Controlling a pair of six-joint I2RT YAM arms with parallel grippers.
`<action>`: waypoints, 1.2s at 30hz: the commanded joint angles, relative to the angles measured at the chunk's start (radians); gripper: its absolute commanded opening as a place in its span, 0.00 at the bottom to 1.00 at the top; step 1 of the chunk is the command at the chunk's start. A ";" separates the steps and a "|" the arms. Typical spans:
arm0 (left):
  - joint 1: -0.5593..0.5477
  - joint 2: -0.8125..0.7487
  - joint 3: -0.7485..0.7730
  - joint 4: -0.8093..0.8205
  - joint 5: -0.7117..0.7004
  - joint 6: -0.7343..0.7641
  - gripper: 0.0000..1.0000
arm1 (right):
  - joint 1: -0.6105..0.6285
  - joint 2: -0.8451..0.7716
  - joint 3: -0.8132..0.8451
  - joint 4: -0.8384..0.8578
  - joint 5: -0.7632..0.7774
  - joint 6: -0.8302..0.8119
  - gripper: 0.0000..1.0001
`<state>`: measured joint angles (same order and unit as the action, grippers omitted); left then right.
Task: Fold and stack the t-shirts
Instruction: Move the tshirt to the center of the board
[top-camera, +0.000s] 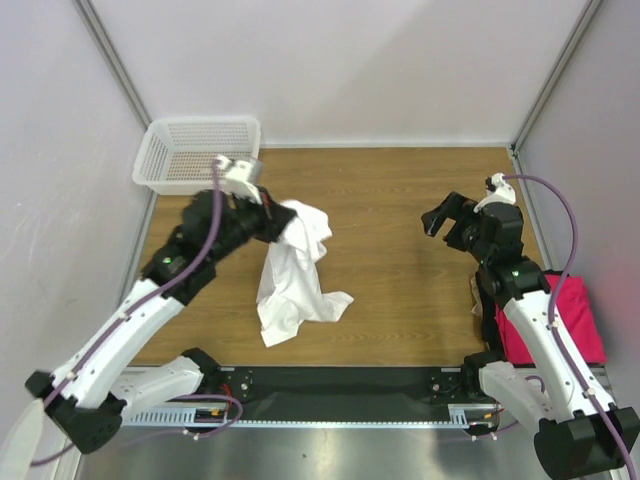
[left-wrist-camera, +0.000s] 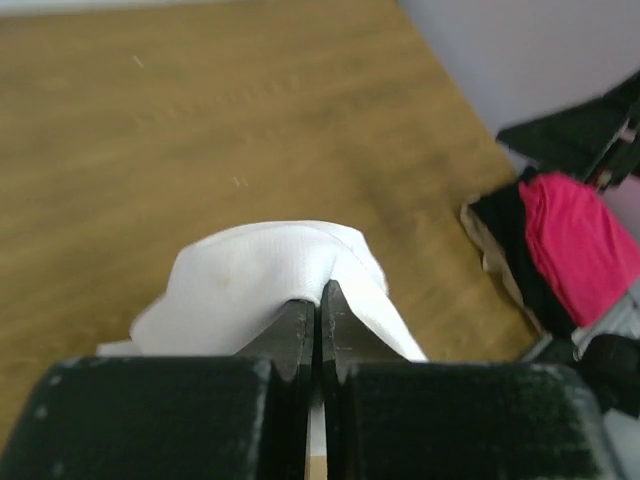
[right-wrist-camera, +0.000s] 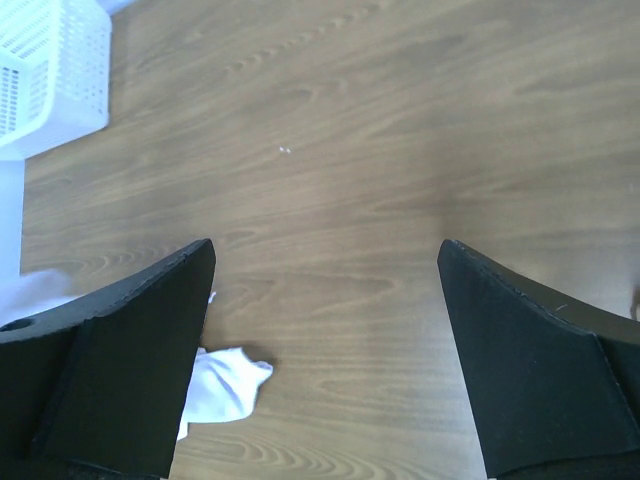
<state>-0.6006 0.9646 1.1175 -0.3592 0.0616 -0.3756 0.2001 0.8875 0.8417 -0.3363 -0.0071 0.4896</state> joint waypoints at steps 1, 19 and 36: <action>-0.129 0.041 -0.028 0.126 -0.118 -0.077 0.00 | 0.004 -0.033 -0.015 -0.035 0.050 0.040 1.00; -0.294 0.231 0.194 0.262 -0.357 -0.154 0.00 | -0.016 -0.071 -0.018 -0.116 0.225 -0.005 1.00; -0.067 -0.121 -0.387 -0.297 -0.770 -0.678 0.00 | 0.074 0.070 -0.101 0.097 0.035 0.006 1.00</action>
<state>-0.7292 0.9081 0.7837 -0.4873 -0.6453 -0.8822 0.2325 0.9493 0.7624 -0.3431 0.0647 0.5007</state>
